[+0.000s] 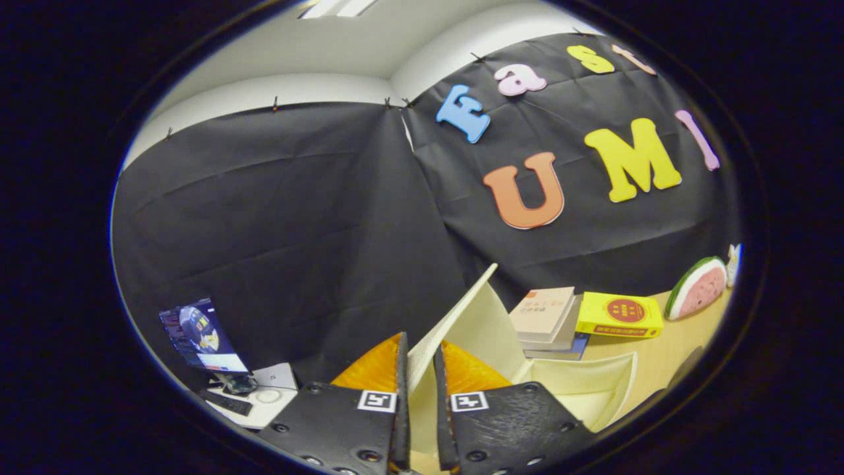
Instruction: Open the storage box then place both shoes into the box .Put the left shoe in first, then the right shoe, with the right side of both shoes facing outward in a uniform manner.
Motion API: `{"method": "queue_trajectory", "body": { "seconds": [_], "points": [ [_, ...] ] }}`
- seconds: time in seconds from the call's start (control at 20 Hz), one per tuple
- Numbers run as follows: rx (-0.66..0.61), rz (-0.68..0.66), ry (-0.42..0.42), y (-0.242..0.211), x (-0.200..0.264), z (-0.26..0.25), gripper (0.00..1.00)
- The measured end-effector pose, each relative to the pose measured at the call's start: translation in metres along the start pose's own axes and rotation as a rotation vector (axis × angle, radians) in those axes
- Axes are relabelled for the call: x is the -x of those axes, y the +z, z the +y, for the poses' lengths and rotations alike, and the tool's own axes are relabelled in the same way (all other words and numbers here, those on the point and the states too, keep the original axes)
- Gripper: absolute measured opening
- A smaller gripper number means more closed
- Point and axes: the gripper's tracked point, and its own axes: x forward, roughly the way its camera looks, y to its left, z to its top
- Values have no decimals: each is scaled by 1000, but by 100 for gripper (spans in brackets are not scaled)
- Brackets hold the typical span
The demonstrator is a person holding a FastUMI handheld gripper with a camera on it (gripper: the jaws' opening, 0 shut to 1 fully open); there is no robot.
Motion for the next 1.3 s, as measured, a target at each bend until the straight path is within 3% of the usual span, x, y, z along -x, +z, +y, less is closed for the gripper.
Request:
{"method": "queue_trajectory", "body": {
  "seconds": [0.25, 0.4, 0.6, 0.95, 1.3],
  "points": [
    [190, 33, 109, -30, -19, 51, 98],
    [242, 7, 130, -34, -7, 69, 97],
    [255, -36, 81, -24, 11, 52, 98],
    [239, -65, -158, -4, 81, -63, 97],
    [255, -15, -457, -9, 199, -231, 97]
  ]
}}
